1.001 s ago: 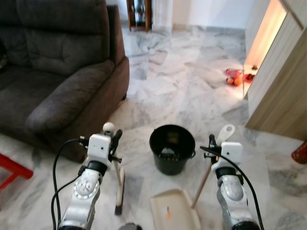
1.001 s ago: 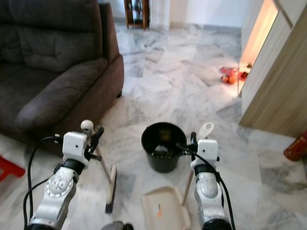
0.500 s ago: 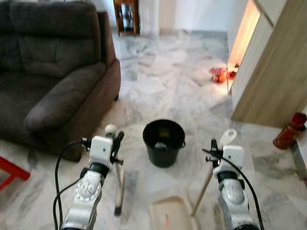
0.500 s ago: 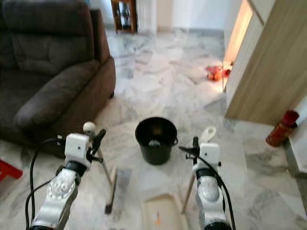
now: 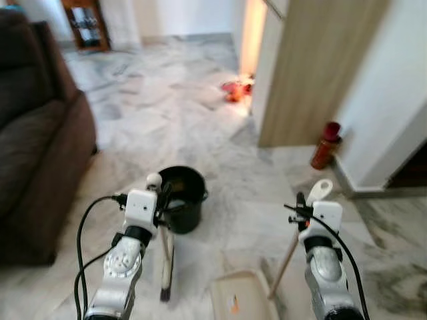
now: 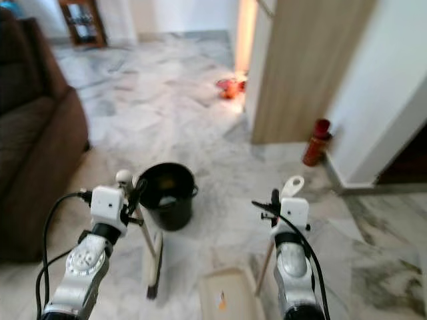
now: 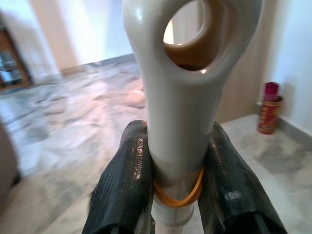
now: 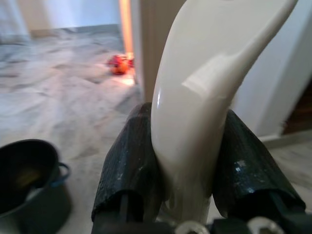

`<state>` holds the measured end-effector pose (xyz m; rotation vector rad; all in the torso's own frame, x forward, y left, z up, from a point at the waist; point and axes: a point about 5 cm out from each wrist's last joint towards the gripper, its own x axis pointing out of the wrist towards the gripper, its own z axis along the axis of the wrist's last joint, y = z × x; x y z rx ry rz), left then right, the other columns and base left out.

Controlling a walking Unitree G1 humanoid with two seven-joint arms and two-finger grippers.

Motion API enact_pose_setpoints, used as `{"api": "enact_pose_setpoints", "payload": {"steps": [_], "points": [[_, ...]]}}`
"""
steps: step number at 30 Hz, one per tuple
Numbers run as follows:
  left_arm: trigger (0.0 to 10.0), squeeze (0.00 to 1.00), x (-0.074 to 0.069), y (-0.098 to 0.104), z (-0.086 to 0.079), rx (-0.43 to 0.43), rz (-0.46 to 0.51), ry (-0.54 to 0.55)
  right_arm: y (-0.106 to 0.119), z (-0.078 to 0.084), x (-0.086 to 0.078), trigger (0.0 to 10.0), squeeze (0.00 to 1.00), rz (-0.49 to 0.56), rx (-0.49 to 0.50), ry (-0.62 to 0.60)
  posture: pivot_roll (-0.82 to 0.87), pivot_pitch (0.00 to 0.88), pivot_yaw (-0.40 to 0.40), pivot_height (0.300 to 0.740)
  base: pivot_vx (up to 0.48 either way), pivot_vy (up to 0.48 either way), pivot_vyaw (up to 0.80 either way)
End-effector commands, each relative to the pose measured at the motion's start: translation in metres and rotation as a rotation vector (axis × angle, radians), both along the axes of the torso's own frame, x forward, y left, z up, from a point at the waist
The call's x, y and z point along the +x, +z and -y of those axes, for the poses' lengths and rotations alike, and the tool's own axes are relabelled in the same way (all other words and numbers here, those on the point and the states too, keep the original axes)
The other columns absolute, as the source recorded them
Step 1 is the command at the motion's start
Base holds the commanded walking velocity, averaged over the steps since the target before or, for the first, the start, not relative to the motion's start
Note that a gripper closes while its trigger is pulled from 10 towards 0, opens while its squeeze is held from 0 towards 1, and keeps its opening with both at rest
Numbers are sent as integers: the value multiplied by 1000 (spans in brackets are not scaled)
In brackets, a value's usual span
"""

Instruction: Sweep floor

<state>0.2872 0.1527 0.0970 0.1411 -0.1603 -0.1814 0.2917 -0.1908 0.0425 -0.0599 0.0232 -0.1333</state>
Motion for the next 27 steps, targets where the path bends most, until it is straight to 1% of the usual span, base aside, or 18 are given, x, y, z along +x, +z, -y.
{"api": "enact_pose_setpoints", "payload": {"steps": [1,15,20,27], "points": [[10000,0,2,6,-1,8,33,2,6,-4,5,10000,0,24,2,4,102,45,23,740,0,0,-800],[10000,0,3,5,2,14,28,-8,5,-1,6,10000,0,20,-8,-26,101,46,22,740,0,0,-800],[10000,0,3,5,1,20,26,-16,8,1,6,10000,0,39,-24,-68,98,43,37,740,0,0,-800],[10000,0,4,7,1,29,27,-28,8,0,7,10000,0,44,-30,-80,95,39,49,740,0,0,-800]]}}
